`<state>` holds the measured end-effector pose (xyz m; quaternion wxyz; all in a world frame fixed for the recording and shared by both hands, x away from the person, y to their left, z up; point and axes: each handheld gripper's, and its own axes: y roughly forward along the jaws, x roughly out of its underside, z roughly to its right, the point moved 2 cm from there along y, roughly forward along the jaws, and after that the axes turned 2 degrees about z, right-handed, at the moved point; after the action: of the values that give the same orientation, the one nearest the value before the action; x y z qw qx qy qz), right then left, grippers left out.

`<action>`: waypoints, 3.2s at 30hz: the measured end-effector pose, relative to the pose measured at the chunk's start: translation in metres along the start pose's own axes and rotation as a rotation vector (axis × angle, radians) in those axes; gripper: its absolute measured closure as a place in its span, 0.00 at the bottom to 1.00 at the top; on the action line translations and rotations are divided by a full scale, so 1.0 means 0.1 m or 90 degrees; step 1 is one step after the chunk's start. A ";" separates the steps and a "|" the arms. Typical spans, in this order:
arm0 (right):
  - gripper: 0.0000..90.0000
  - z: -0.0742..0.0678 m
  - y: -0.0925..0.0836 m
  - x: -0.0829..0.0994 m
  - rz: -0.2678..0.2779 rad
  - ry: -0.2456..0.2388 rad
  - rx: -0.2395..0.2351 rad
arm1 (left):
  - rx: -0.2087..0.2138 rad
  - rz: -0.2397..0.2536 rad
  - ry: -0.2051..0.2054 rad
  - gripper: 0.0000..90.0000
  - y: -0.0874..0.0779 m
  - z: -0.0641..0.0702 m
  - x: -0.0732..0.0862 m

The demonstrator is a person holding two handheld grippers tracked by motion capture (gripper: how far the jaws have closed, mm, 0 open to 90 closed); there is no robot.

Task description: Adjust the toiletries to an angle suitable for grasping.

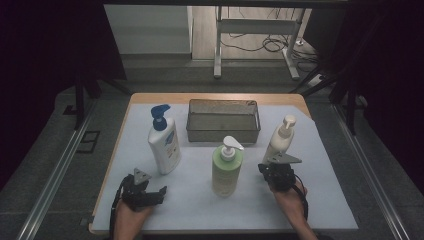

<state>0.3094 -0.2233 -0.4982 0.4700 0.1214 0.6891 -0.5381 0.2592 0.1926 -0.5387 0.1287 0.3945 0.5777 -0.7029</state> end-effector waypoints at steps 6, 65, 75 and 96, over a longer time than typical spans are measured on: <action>1.00 0.08 -0.06 0.06 -0.003 0.011 0.006 | 0.000 0.000 0.000 0.12 0.00 0.00 0.00; 0.53 0.77 -0.68 0.26 0.001 0.042 -0.007 | 0.000 0.000 0.000 0.12 0.00 0.00 0.00; 0.41 0.87 -0.79 0.15 0.005 0.049 -0.008 | 0.000 0.000 0.000 0.12 0.00 0.00 0.00; 0.26 1.06 -0.77 -0.17 0.021 0.044 -0.016 | 0.000 0.000 0.000 0.12 0.00 0.00 0.00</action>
<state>0.3214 -0.3380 -0.4345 0.4566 0.1453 0.7094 -0.5170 0.2593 0.1927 -0.5388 0.1283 0.3945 0.5776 -0.7030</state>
